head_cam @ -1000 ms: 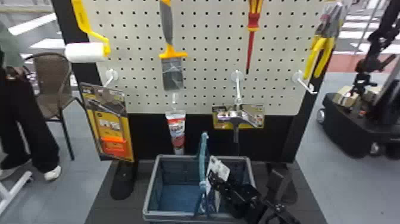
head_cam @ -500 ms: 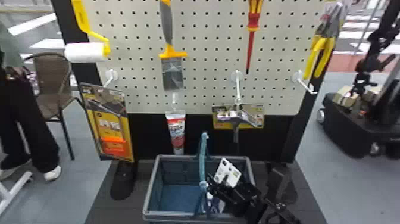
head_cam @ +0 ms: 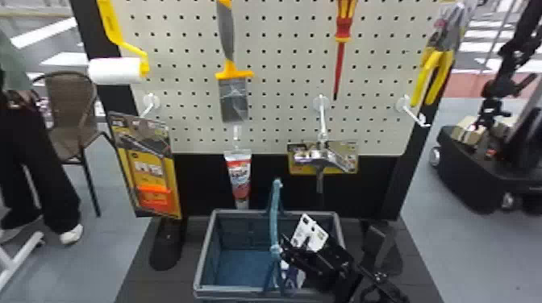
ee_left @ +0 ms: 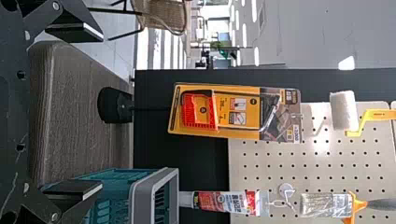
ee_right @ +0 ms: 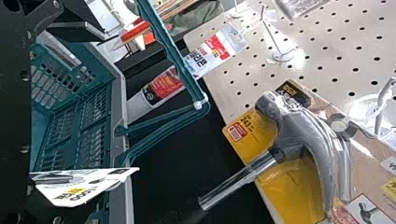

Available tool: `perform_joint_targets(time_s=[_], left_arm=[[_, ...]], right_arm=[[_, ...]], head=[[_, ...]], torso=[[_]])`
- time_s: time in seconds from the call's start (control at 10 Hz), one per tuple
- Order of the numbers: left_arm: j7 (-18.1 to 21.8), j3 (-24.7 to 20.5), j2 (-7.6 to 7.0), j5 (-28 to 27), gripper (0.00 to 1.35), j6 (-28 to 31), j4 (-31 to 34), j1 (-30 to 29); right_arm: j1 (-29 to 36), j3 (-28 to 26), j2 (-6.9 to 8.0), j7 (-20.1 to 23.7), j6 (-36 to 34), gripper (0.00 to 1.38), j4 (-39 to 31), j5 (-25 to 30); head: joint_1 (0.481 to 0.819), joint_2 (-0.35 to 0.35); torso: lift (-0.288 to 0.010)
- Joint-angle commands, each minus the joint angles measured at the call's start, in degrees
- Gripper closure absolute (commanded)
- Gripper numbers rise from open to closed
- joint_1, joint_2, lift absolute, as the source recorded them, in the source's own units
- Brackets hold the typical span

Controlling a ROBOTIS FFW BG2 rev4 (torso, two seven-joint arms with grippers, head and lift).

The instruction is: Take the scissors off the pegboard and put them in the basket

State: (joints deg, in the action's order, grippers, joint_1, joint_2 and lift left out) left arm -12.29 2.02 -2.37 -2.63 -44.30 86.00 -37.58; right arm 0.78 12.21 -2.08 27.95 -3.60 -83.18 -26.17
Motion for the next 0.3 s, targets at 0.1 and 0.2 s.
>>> perform_joint_targets(time_s=[0.1,0.2], left_arm=[[0.0,0.1,0.0,0.0,0.19,0.0,0.0,0.0],[0.0,0.1,0.0,0.0,0.19,-0.1,0.0,0.0]], right_arm=[[0.0,0.0,-0.03,0.0,-0.1,0.16,0.0,-0.1],[0.0,0.0,-0.03,0.0,-0.1,0.16,0.0,-0.1]], head=[[0.549,0.0],[0.549,0.0]], torso=[[-0.1],[-0.1]])
